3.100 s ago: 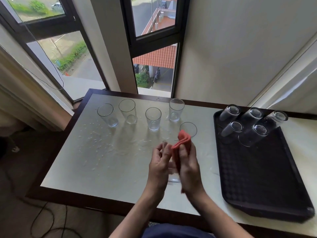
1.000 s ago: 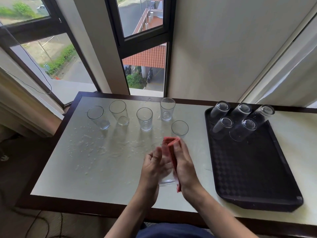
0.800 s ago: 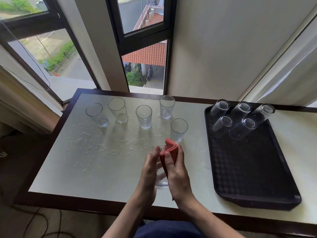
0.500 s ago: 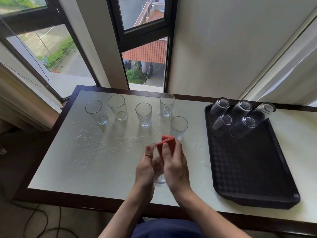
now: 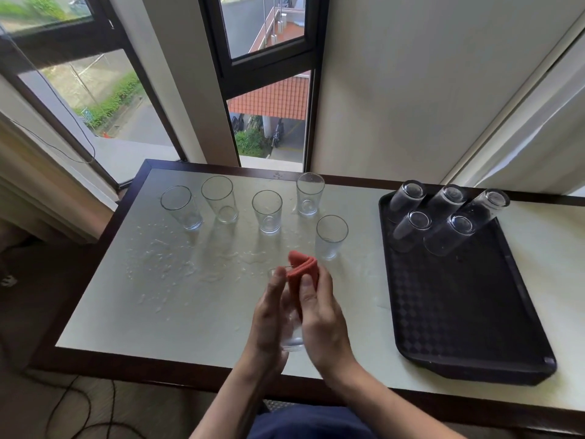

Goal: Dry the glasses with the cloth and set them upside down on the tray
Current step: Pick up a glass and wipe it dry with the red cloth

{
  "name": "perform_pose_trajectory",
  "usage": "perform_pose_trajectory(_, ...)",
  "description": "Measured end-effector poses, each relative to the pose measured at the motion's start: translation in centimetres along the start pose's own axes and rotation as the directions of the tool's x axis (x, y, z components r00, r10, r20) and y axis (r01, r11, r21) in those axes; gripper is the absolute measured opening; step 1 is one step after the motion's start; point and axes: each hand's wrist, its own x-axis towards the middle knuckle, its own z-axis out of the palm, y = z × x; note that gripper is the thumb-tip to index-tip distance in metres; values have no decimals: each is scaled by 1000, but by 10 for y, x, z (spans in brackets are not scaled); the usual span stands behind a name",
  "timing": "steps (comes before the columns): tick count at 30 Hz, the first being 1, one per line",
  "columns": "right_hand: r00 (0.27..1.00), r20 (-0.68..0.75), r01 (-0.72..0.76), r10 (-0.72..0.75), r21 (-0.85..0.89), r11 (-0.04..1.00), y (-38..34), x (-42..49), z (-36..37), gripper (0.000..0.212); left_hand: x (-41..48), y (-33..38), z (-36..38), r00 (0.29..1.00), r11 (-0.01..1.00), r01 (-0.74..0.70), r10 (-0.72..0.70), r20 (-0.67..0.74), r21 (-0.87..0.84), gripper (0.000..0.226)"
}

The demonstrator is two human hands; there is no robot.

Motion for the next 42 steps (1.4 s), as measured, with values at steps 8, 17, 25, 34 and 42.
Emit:
perform_pose_trajectory(8, 977, -64, -187, 206, 219, 958, -5, 21, -14, 31, 1, -2, 5, 998, 986, -52, 55, -18, 159, 91)
perform_pose_trajectory(17, 999, -34, -10, 4, -167, 986, -14, -1, -8, 79, 7, 1, 12, 984, 988, -110, 124, -130, 112, 54)
perform_pose_trajectory(25, 993, -21, -112, 120, 240, 964, -20, 23, -22, 48, -7, -4, 19, 989, 983, -134, 141, -47, 128, 84)
perform_pose_trajectory(34, 980, 4, -186, 198, 365, 912, -21, 17, -29, 53, -6, -2, 25, 971, 966, -203, 220, -96, 161, 58)
perform_pose_trajectory(42, 976, 12, -211, 218, 305, 929, -4, 3, -17, 34, 3, 2, 18, 973, 954, -150, 189, -131, 258, 96)
